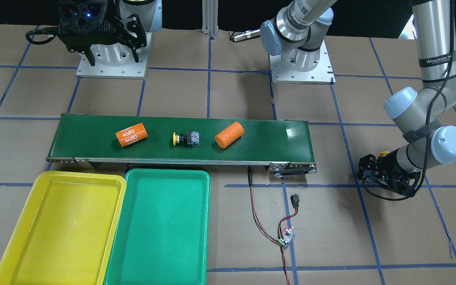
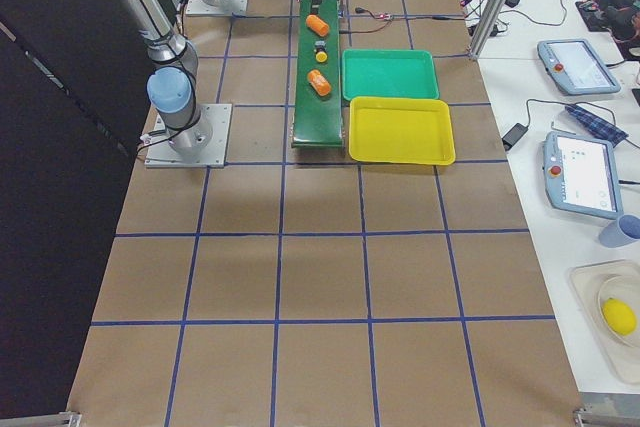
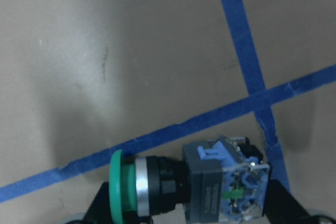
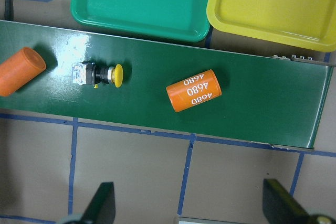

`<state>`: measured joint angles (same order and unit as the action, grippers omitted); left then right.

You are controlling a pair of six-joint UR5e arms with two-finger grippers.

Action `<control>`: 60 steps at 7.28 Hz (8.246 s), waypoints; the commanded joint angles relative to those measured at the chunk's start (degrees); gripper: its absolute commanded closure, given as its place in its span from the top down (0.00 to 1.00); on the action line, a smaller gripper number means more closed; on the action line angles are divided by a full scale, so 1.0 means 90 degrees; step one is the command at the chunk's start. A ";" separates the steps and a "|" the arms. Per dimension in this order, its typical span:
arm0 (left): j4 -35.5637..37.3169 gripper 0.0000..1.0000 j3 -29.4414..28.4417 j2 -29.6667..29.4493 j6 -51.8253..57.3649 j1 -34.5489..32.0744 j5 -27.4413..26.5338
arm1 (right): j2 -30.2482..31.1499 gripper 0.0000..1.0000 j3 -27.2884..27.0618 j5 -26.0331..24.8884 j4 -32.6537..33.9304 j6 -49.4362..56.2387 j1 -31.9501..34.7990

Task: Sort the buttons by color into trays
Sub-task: 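Grasp the green-capped button with left gripper while right gripper descends, then lower right gripper onto yellow-capped button while left gripper holds green button, then lift the yellow-capped button with the right gripper and drop it into the yellow tray, then place green-capped button on belt with left gripper while right gripper moves over cylinder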

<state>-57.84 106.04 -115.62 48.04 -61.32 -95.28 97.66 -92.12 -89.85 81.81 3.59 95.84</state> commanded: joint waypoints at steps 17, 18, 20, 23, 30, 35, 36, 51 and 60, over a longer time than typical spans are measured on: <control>-0.2130 1.00 -0.0716 0.1161 -0.2904 -0.1326 0.0763 | -0.0334 1.00 -0.1874 0.0531 0.1642 0.6436 -0.0053; -0.1780 1.00 -0.0737 0.0925 -0.1968 -0.0654 0.0763 | -0.0334 1.00 -0.1884 0.0531 0.1642 0.6862 -0.0053; -0.1661 1.00 -0.0679 0.0699 -0.1238 0.0091 0.0753 | -0.0576 1.00 -0.1971 0.0337 0.2552 0.7315 -0.0112; -0.1494 1.00 -0.0610 0.0504 -0.0826 0.0797 0.0548 | -0.0783 1.00 -0.2712 0.0257 0.3556 0.7977 -0.0307; -0.0615 1.00 -0.0299 -0.0132 -0.0660 0.0720 0.0587 | -0.0832 1.00 -0.3525 0.0248 0.4376 0.9005 -0.0932; -0.0050 1.00 0.0394 0.0151 -0.0631 0.0457 0.0393 | -0.0959 0.91 -0.3564 0.0267 0.4406 0.9151 -0.0932; -0.0019 1.00 0.0531 0.0258 -0.0698 0.0398 0.0276 | -0.1046 0.91 -0.3544 0.0257 0.4415 0.9161 -0.0932; 0.0070 0.00 0.0727 0.0736 -0.1004 0.0048 0.0215 | -0.2902 0.72 -0.1093 -0.0368 0.4494 0.9298 -0.1723; -0.0605 0.94 0.0747 0.1616 -0.5797 -0.3158 0.1163 | -0.1109 1.00 -0.2310 -0.0358 0.3371 0.9660 -0.1255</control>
<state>-63.46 112.58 -101.04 -4.03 -89.73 -84.65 83.26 -108.80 -92.86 112.28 90.54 84.25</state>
